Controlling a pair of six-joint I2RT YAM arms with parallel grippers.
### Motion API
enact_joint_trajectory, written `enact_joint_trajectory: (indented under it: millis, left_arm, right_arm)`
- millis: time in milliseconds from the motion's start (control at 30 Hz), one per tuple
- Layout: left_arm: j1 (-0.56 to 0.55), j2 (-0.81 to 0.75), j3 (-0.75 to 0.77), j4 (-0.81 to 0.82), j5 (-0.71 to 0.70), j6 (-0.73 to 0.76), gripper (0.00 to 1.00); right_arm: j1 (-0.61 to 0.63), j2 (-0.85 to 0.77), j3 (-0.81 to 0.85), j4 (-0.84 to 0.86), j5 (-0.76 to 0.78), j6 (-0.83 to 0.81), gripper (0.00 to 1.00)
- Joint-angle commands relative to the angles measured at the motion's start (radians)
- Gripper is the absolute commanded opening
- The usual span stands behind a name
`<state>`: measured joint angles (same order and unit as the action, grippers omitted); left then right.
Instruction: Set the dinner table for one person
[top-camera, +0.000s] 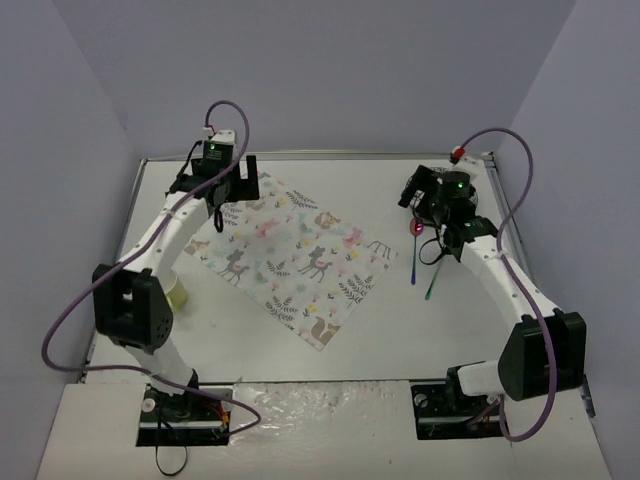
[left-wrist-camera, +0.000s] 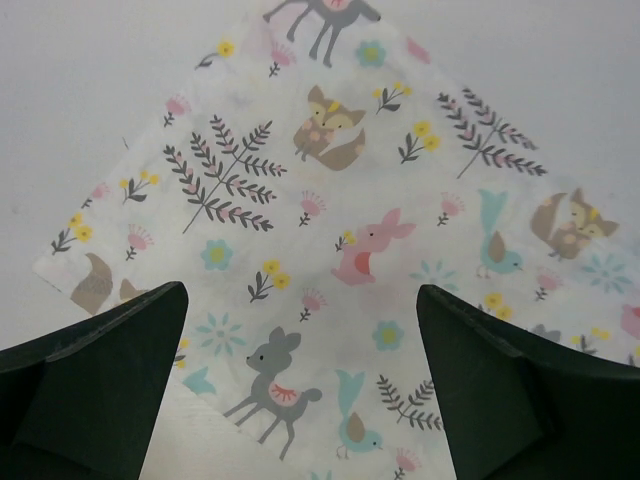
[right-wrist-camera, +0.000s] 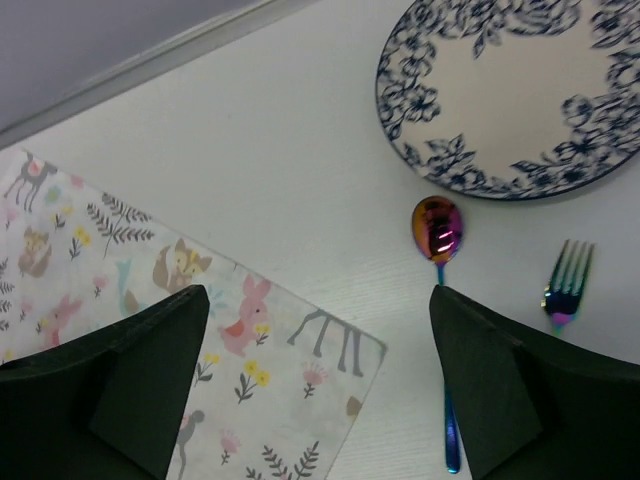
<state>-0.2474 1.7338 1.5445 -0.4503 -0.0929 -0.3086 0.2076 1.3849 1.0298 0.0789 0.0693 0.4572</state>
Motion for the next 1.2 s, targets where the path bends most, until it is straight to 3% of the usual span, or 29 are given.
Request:
enact_joint_trajectory:
  millis: [0, 100, 333, 500, 800, 1167]
  left_arm:
    - [-0.001, -0.242, -0.056, -0.004, 0.039, 0.061, 0.97]
    - [0.007, -0.367, -0.18, 0.013, 0.041, 0.066, 0.97]
    - [0.016, -0.579, -0.454, 0.148, 0.078, 0.076, 0.97]
    - [0.014, -0.588, -0.471, 0.168, 0.133, 0.098, 0.97]
    - [0.014, -0.583, -0.468, 0.14, 0.032, 0.14, 0.97]
    - [0.014, -0.57, -0.463, 0.134, 0.005, 0.15, 0.97]
  right_arm:
    - [-0.135, -0.093, -0.008, 0.029, 0.026, 0.02, 0.95]
    - [-0.214, -0.095, -0.03, 0.03, 0.012, 0.069, 0.98]
    - [-0.452, 0.01, -0.097, 0.175, -0.223, 0.192, 1.0]
    - [-0.534, 0.123, -0.084, 0.29, -0.283, 0.183, 0.93]
    - [-0.559, 0.409, 0.012, 0.373, -0.316, 0.149, 0.86]
    - [-0.57, 0.618, 0.114, 0.442, -0.416, 0.161, 0.71]
